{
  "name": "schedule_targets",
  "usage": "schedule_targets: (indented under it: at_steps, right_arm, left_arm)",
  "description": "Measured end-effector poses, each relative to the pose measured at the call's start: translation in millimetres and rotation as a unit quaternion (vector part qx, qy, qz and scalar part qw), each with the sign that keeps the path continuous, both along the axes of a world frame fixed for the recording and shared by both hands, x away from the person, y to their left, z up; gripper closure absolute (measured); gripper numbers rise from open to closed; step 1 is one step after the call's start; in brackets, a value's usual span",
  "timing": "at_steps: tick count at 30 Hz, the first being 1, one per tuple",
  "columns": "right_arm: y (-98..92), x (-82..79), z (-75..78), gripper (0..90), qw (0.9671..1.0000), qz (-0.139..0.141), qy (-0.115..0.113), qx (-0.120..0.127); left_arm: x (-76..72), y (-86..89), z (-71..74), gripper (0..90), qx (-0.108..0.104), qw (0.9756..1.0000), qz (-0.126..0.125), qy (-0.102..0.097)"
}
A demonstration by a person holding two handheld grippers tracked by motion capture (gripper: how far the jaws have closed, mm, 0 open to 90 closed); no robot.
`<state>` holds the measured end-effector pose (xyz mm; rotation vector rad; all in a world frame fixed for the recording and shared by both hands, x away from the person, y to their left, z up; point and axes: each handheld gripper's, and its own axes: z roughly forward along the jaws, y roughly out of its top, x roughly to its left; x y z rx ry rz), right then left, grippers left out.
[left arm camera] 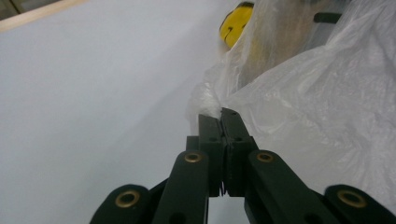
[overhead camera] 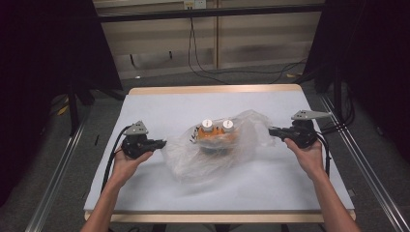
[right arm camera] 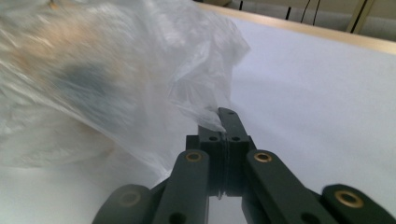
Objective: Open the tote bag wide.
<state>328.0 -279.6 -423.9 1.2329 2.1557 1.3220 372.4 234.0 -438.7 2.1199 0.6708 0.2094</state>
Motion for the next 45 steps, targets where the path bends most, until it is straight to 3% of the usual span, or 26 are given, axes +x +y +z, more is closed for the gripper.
schedule_targets:
  at_steps: [1,4,9,17,20,26,28,34,35,42,45]
  right_arm:
    - [-1.0,-0.3,-2.3,89.7,1.0,-0.001,0.003,-0.004]
    - [-5.5,-1.8,-8.8,89.8,0.9997,-0.005,0.017,-0.017]
    - [-16.4,-2.7,-17.2,89.8,0.9992,-0.017,0.032,-0.018]
    - [-28.5,-0.7,-33.4,89.9,0.9972,-0.03,0.061,-0.033]
    - [-29.1,0.1,-37.9,90.0,0.9964,-0.03,0.067,-0.041]
    - [-26.8,1.2,-44.1,90.0,0.9955,-0.02,0.078,-0.051]
    - [-22.7,1.8,-47.7,90.0,0.994,-0.016,0.086,-0.067]
    - [-20.0,2.7,-54.1,90.0,0.9914,-0.012,0.1,-0.084]
    - [-19.3,3.0,-56.6,90.0,0.9906,-0.007,0.101,-0.092]
    - [-21.0,3.1,-57.8,89.2,0.9916,-0.004,0.098,-0.084]
    - [-18.5,2.0,-57.0,82.7,0.9917,-0.004,0.088,-0.094]
  left_arm:
    - [1.1,2.2,-1.1,88.8,0.008,1.0,0.001,-0.001]
    - [3.1,7.4,-4.1,88.8,0.005,0.9999,0.008,0.006]
    - [3.8,7.9,-6.4,88.9,0.019,0.9997,0.012,0.004]
    - [7.7,14.9,-14.9,89.0,0.018,0.9995,0.02,0.014]
    - [8.9,15.8,-17.5,89.1,0.034,0.9992,0.018,0.011]
    - [12.8,21.1,-28.0,89.1,0.037,0.9985,0.019,0.035]
    - [14.7,23.0,-31.6,89.1,0.045,0.9979,0.019,0.043]
    - [15.2,24.4,-40.8,89.1,0.055,0.9966,0.011,0.06]
    - [14.6,24.7,-41.3,89.0,0.05,0.9969,0.015,0.06]
    - [14.6,26.9,-42.8,88.7,0.036,0.997,0.019,0.067]
    - [14.3,27.1,-41.8,86.1,0.036,0.9971,0.023,0.064]
